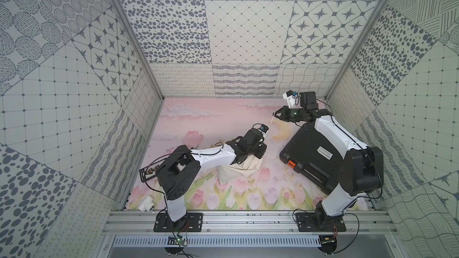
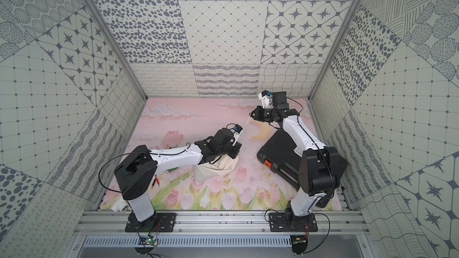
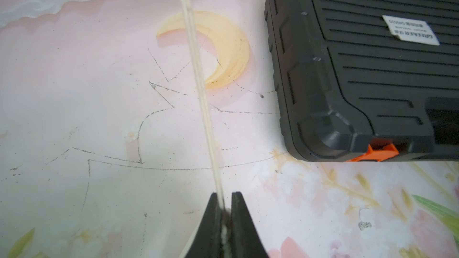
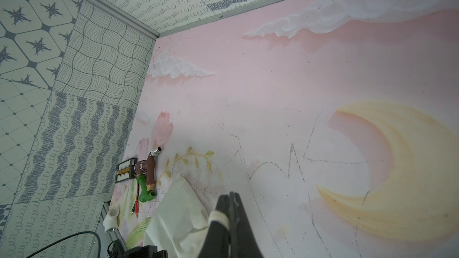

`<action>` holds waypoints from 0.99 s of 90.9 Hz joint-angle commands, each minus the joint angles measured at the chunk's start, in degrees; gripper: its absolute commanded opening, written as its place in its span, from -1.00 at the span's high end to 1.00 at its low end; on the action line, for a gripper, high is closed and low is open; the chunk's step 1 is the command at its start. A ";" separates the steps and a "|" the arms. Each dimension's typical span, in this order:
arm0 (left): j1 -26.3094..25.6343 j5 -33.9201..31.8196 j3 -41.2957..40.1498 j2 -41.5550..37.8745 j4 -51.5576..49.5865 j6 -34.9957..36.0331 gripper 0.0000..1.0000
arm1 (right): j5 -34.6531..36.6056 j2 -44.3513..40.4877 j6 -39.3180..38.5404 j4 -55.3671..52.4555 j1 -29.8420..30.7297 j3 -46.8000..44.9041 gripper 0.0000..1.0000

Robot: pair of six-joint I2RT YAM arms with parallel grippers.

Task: Close the soil bag
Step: Frap the soil bag at the center of the board.

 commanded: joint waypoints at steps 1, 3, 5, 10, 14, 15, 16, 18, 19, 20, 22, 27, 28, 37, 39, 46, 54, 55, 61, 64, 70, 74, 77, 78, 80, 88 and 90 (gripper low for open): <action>-0.46 11.64 -4.22 1.70 -51.18 -0.82 0.84 | 7.70 -4.64 0.01 33.43 -3.70 6.72 1.00; -0.50 11.68 -4.36 1.66 -51.04 -0.81 0.84 | 7.59 -4.74 0.13 33.26 -3.68 6.58 1.00; -0.51 11.73 -4.46 1.39 -50.74 -0.81 0.85 | 7.26 -4.96 0.18 33.16 -3.68 6.48 1.00; -0.33 12.15 -4.63 0.28 -49.45 -0.81 0.84 | 6.16 -5.53 0.53 33.15 -3.32 6.33 1.00; -0.08 12.79 -4.54 -1.18 -47.16 -0.88 0.81 | 5.16 -6.15 0.45 32.81 -2.54 5.95 1.00; 0.01 12.99 -4.53 -1.58 -46.45 -0.93 0.80 | 5.02 -6.31 0.38 32.81 -2.36 5.80 1.00; 0.10 13.26 -4.44 -2.00 -45.88 -1.00 0.79 | 4.91 -6.48 0.30 32.76 -2.14 5.60 1.00; 0.17 13.84 -4.32 -2.76 -44.26 -0.88 0.78 | 4.72 -6.89 0.14 32.68 -1.56 5.21 1.00; 0.27 14.30 -4.20 -3.25 -43.73 -0.75 0.77 | 4.63 -7.03 0.09 32.65 -1.30 4.95 1.00; 0.32 14.67 -4.05 -3.67 -42.89 -0.65 0.76 | 4.54 -7.28 0.07 32.64 -1.13 4.69 1.00; 0.49 15.40 -3.79 -4.19 -41.54 -0.52 0.74 | 4.21 -7.64 0.03 32.49 -0.58 4.23 1.00; 0.79 16.39 -2.66 -5.76 -38.79 -0.38 0.70 | 3.43 -8.51 -0.12 31.83 0.60 3.12 1.00; 0.80 16.54 -2.36 -6.03 -38.27 -0.37 0.70 | 3.32 -8.63 -0.17 31.61 0.83 2.90 1.00; 1.66 17.83 -0.20 -7.88 -33.85 -0.28 0.60 | 2.71 -10.80 -0.33 31.69 2.62 0.11 1.00; 1.90 17.88 -0.08 -8.38 -32.40 -0.52 0.57 | 2.70 -11.44 -0.50 31.71 2.89 -0.47 1.00; 3.29 19.70 0.03 -10.06 -26.84 -1.18 0.47 | 2.52 -13.15 -0.75 32.22 3.85 -2.65 1.00; 5.47 22.51 -0.13 -11.38 -21.10 -2.11 0.26 | 2.11 -14.42 -1.09 32.71 4.99 -4.54 1.00; 5.82 22.81 -0.08 -11.47 -20.33 -2.34 0.23 | 1.96 -14.49 -1.13 32.67 5.05 -4.62 1.00; 7.43 24.08 0.10 -11.96 -16.86 -3.48 0.12 | 1.22 -14.93 -1.64 32.37 5.79 -5.10 1.00; 8.01 25.33 0.20 -12.19 -15.27 -3.89 0.06 | 1.06 -15.04 -1.70 32.24 6.00 -5.18 1.00; 8.92 27.09 0.16 -12.73 -11.02 -4.69 -0.07 | 0.51 -15.19 -2.00 31.95 6.39 -5.32 1.00; 9.33 28.24 0.18 -13.06 -8.69 -5.06 -0.15 | 0.33 -15.26 -2.14 31.79 6.55 -5.30 1.00; 9.59 28.44 0.22 -13.26 -7.29 -5.37 -0.20 | 0.24 -15.38 -2.21 31.83 6.64 -5.36 1.00; 9.64 28.59 0.18 -13.29 -6.65 -5.46 -0.21 | 0.19 -15.36 -2.27 31.83 6.71 -5.39 1.00; 9.89 29.08 0.22 -13.49 -5.72 -5.53 -0.23 | 0.18 -15.39 -2.31 31.72 6.81 -5.45 1.00; 10.85 29.89 0.17 -14.03 -1.95 -6.30 -0.31 | -0.06 -15.20 -2.44 31.65 7.19 -5.69 1.00; 11.18 29.84 0.10 -14.09 -0.63 -6.62 -0.31 | -0.06 -15.24 -2.44 31.65 7.32 -5.75 1.00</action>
